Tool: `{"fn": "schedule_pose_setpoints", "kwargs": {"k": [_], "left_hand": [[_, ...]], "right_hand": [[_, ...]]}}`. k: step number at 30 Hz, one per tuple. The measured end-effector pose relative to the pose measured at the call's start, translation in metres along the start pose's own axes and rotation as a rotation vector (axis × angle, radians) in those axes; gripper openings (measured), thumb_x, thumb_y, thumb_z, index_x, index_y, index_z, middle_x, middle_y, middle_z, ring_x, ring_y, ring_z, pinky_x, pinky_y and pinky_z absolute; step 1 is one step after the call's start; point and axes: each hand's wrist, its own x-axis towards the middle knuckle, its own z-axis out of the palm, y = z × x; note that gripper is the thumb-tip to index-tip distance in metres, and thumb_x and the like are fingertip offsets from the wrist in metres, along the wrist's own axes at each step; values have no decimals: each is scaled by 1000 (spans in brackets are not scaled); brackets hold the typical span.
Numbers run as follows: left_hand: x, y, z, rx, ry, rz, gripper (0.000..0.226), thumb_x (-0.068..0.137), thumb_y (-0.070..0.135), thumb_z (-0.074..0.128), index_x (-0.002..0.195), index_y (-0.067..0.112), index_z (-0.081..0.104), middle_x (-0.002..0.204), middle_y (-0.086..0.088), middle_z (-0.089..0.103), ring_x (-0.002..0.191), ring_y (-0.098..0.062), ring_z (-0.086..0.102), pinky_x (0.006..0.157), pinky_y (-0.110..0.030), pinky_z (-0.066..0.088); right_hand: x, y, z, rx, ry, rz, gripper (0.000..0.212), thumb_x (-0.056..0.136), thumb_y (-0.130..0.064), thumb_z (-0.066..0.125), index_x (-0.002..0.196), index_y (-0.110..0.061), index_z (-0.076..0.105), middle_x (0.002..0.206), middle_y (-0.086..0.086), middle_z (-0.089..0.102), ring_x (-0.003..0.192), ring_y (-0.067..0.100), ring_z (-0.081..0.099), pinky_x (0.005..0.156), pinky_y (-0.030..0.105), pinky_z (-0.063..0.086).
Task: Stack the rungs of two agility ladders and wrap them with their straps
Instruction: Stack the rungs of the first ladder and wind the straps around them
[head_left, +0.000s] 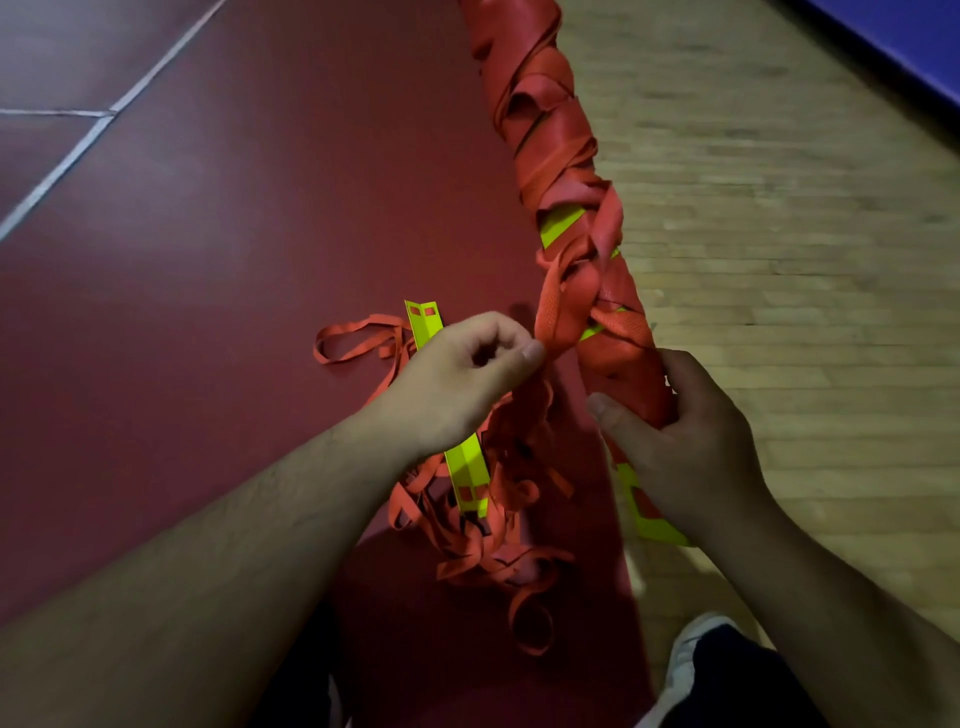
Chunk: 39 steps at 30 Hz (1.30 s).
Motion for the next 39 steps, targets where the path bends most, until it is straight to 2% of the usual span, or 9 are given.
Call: {"fn": "schedule_pose_setpoints", "kwargs": {"k": [3,10,13,17,24,29,34,36,39], "left_hand": [[0,-1,-1,-27,4,-24,16,101,23,53,94,9,57,84,-24,55,76,-22,45,62,-38,39],[0,-5,1,-80,-39,-24,24,102,14,51,123,6,59,86,-21,52,80,-22,48,76,-37,40],[0,-9,-5,-69,36,-41,21,102,16,51,110,8,69,86,-5,66,77,-8,59,73,-24,48],[1,-14,-10,-97,53,-161,34,105,19,46,79,16,67,72,-2,65,70,-19,58,74,-42,50],[3,-19,-22,140,-27,-262,32,105,21,47,82,9,66,74,-12,57,69,-21,45,67,-34,37],[-1,-22,-19,-28,-152,-170,30,103,2,44,116,15,68,90,4,71,80,-4,65,78,-19,48],[1,-24,-20,-91,-115,-242,35,84,-12,44,92,3,75,85,-15,74,78,-22,68,80,-38,55],[1,-23,-19,-270,-136,-288,34,77,5,44,94,-1,73,104,-30,69,90,-33,65,87,-46,56],[0,-17,-16,-641,-339,-245,47,91,36,39,102,5,73,101,-27,69,85,-27,68,71,-33,58]], "right_hand": [[0,0,0,0,-1,2,26,82,-39,80,102,-37,63,84,-30,68,71,-9,64,56,3,42],[-1,2,-1,19,-27,-5,28,82,-40,79,105,-41,63,88,-33,68,75,-12,65,59,1,42],[-1,1,-3,21,-15,-4,31,79,-44,77,107,-41,63,87,-37,66,76,-16,63,59,-1,40],[1,3,-4,14,14,17,25,75,-46,75,96,-43,62,83,-36,67,72,-14,63,57,0,41],[0,7,-8,-15,-1,27,29,81,-39,81,103,-43,61,87,-36,66,77,-11,64,58,1,42],[0,-1,-5,-37,-3,17,27,75,-53,71,99,-49,59,87,-36,66,76,-13,64,58,1,41],[-1,-2,-5,-122,21,6,39,72,-62,66,106,-48,55,83,-33,66,69,-8,65,53,13,46],[-2,0,-3,-144,22,2,45,70,-66,63,109,-46,55,82,-28,68,67,-4,66,57,24,53],[-2,2,-2,-186,26,-3,51,68,-70,60,113,-47,54,73,-23,68,68,-3,66,62,28,56]]}}
